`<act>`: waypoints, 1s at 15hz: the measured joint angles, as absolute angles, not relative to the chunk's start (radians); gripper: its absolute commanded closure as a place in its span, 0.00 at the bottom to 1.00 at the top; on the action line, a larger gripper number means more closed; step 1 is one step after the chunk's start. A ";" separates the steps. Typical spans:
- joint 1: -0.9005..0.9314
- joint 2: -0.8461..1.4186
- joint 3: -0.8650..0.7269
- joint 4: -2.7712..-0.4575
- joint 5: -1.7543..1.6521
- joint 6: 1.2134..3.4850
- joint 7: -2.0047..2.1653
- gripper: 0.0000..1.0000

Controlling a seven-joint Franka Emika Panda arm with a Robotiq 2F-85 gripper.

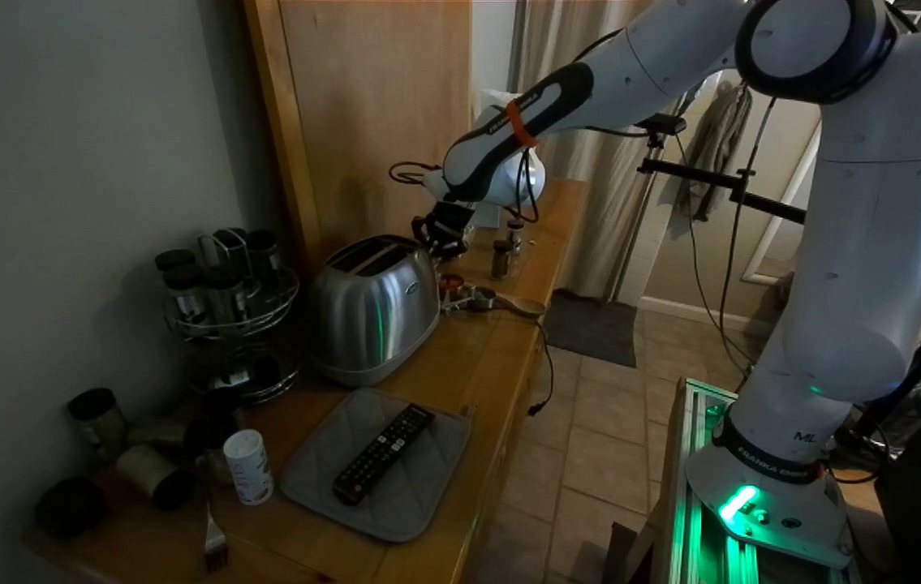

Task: Put the yellow thing into the metal cup

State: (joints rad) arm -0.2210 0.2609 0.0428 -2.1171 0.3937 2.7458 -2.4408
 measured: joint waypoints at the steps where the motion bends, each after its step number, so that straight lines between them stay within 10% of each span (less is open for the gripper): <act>1: -0.229 0.271 0.052 -2.111 0.408 2.746 -2.441 0.98; 10: -0.271 0.313 0.108 -2.076 0.469 2.742 -2.441 0.98; 11: -0.274 0.314 0.110 -2.076 0.470 2.742 -2.441 0.68; 15: -0.280 0.322 0.118 -2.074 0.471 2.742 -2.441 0.49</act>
